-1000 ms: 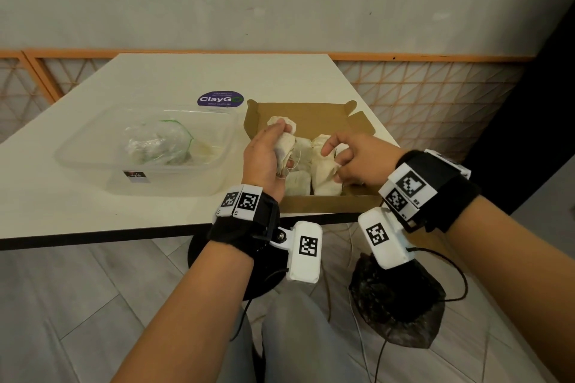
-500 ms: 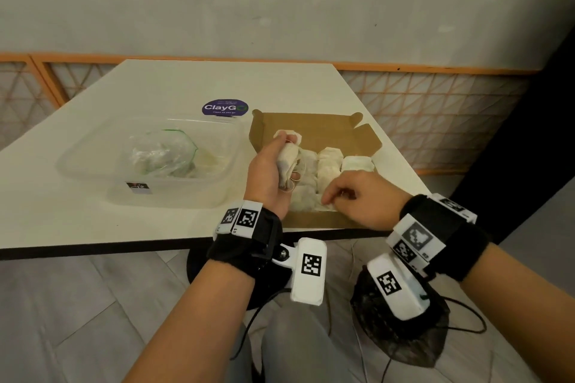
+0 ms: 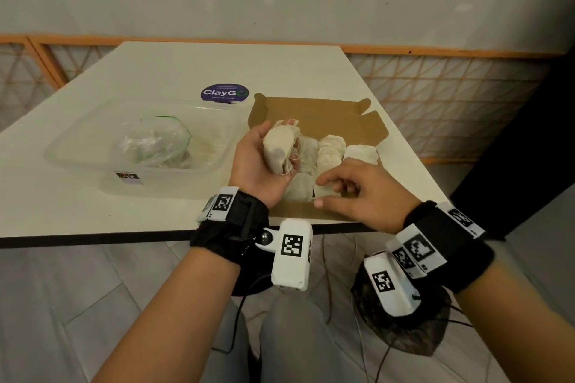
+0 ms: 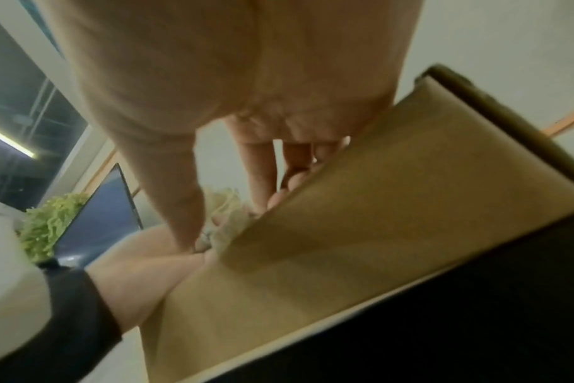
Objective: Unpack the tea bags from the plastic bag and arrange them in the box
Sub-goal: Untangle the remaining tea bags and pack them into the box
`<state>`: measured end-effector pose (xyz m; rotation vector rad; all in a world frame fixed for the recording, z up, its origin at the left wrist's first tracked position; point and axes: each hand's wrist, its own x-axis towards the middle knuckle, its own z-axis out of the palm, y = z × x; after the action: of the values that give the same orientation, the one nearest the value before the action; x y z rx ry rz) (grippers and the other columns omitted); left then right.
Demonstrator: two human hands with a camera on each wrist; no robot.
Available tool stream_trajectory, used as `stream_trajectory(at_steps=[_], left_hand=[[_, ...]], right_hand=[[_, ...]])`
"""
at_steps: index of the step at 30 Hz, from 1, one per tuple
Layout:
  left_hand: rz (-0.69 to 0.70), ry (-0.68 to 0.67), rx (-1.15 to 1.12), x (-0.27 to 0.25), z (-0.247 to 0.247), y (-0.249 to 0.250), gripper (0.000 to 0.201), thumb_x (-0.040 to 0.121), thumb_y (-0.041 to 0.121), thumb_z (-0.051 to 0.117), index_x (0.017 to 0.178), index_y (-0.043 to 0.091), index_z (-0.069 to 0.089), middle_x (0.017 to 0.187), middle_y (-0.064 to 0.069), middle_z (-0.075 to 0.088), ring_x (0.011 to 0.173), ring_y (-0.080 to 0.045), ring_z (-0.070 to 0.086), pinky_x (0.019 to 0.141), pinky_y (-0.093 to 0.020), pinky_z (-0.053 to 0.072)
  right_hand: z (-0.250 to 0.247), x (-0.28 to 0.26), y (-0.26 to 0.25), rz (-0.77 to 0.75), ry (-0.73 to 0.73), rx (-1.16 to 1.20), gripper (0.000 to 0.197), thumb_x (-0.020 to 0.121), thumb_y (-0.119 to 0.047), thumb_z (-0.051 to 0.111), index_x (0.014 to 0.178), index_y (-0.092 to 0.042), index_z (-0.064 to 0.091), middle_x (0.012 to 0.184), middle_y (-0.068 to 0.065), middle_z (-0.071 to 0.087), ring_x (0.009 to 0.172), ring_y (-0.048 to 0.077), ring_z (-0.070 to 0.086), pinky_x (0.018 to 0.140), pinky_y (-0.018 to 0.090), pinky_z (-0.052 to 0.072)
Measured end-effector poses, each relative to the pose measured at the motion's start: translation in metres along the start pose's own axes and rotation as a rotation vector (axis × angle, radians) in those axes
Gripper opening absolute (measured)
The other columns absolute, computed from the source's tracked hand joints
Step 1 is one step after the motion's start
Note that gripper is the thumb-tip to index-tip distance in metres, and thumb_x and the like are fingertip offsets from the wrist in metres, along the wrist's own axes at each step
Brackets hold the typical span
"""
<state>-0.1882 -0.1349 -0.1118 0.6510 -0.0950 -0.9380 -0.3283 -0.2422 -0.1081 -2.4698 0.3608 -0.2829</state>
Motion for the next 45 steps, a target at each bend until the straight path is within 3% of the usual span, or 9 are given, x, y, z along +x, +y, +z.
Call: stream_trajectory(at_steps=[6, 11, 19, 24, 28, 33, 36, 39, 45], left_hand=[[0.018, -0.023, 0.014, 0.005, -0.003, -0.001, 0.031, 0.082, 0.028, 0.052, 0.107, 0.012, 0.061, 0.094, -0.002, 0.061, 0.071, -0.014, 0.054, 0.050, -0.018, 0.043], [0.030, -0.026, 0.035, 0.005, -0.003, -0.002, 0.028, 0.090, 0.028, 0.045, 0.108, 0.012, 0.061, 0.091, -0.002, 0.060, 0.069, -0.013, 0.054, 0.051, -0.019, 0.041], [-0.002, -0.011, 0.020, 0.010, -0.004, -0.002, 0.023, 0.091, 0.027, 0.047, 0.105, 0.013, 0.059, 0.093, -0.001, 0.060, 0.067, -0.012, 0.054, 0.049, -0.018, 0.043], [0.010, 0.016, 0.004, 0.011, -0.003, -0.002, 0.021, 0.093, 0.027, 0.045, 0.100, 0.013, 0.060, 0.088, -0.001, 0.061, 0.063, -0.012, 0.057, 0.047, -0.018, 0.043], [0.029, 0.083, 0.088, 0.011, 0.002, -0.003, 0.017, 0.095, 0.024, 0.051, 0.093, 0.014, 0.064, 0.075, 0.000, 0.064, 0.057, -0.012, 0.061, 0.045, -0.019, 0.048], [0.041, 0.082, 0.163, 0.010, 0.005, -0.005, 0.017, 0.096, 0.024, 0.051, 0.091, 0.014, 0.064, 0.084, -0.006, 0.065, 0.074, -0.017, 0.063, 0.062, -0.026, 0.055], [0.043, 0.042, 0.127, 0.010, 0.006, -0.004, 0.018, 0.096, 0.025, 0.051, 0.090, 0.013, 0.062, 0.093, -0.008, 0.064, 0.082, -0.019, 0.062, 0.061, -0.026, 0.055], [0.025, -0.006, 0.105, 0.013, 0.002, -0.004, 0.015, 0.095, 0.022, 0.053, 0.101, 0.010, 0.061, 0.107, -0.009, 0.062, 0.095, -0.023, 0.062, 0.067, -0.029, 0.055], [0.059, -0.056, -0.020, 0.007, -0.001, -0.002, 0.028, 0.088, 0.012, 0.039, 0.105, 0.005, 0.060, 0.088, -0.007, 0.061, 0.067, -0.017, 0.054, 0.050, -0.022, 0.044]], right_hand=[[-0.011, 0.015, -0.001, 0.155, -0.016, 0.030, 0.019, 0.081, -0.030, 0.069, 0.090, -0.014, 0.074, 0.090, 0.004, 0.070, 0.085, 0.017, 0.062, 0.079, 0.026, 0.048], [-0.014, 0.037, 0.000, 0.254, -0.051, -0.087, 0.015, 0.079, -0.021, 0.072, 0.089, -0.013, 0.065, 0.073, -0.010, 0.053, 0.070, 0.007, 0.049, 0.059, 0.015, 0.036], [0.001, 0.034, 0.011, 0.194, 0.111, -0.163, 0.021, 0.080, -0.024, 0.070, 0.084, -0.015, 0.051, 0.068, -0.007, 0.047, 0.062, 0.005, 0.043, 0.054, 0.020, 0.031], [-0.003, 0.018, -0.004, 0.079, 0.433, 0.181, 0.014, 0.083, -0.030, 0.066, 0.084, -0.021, 0.056, 0.070, -0.006, 0.051, 0.061, 0.006, 0.045, 0.059, 0.012, 0.040], [0.017, 0.014, -0.025, 0.040, 0.256, 0.521, 0.021, 0.077, -0.027, 0.072, 0.087, -0.020, 0.056, 0.079, -0.001, 0.052, 0.071, 0.010, 0.047, 0.068, 0.021, 0.044], [0.031, 0.029, -0.025, -0.017, 0.239, 0.700, 0.014, 0.080, -0.011, 0.069, 0.091, -0.014, 0.061, 0.083, 0.010, 0.056, 0.076, 0.017, 0.051, 0.074, 0.028, 0.045], [0.024, 0.033, -0.016, 0.047, 0.326, 0.824, 0.009, 0.083, -0.008, 0.064, 0.079, -0.014, 0.060, 0.073, 0.004, 0.056, 0.062, 0.005, 0.052, 0.057, 0.015, 0.043], [0.020, 0.034, -0.010, 0.123, 0.388, 1.006, 0.013, 0.086, -0.009, 0.060, 0.075, -0.014, 0.057, 0.068, -0.001, 0.061, 0.058, 0.007, 0.056, 0.051, 0.019, 0.039], [0.020, 0.037, -0.009, 0.182, 0.472, 1.086, 0.023, 0.088, -0.008, 0.058, 0.068, -0.015, 0.051, 0.061, -0.002, 0.059, 0.055, 0.010, 0.057, 0.049, 0.020, 0.038]])
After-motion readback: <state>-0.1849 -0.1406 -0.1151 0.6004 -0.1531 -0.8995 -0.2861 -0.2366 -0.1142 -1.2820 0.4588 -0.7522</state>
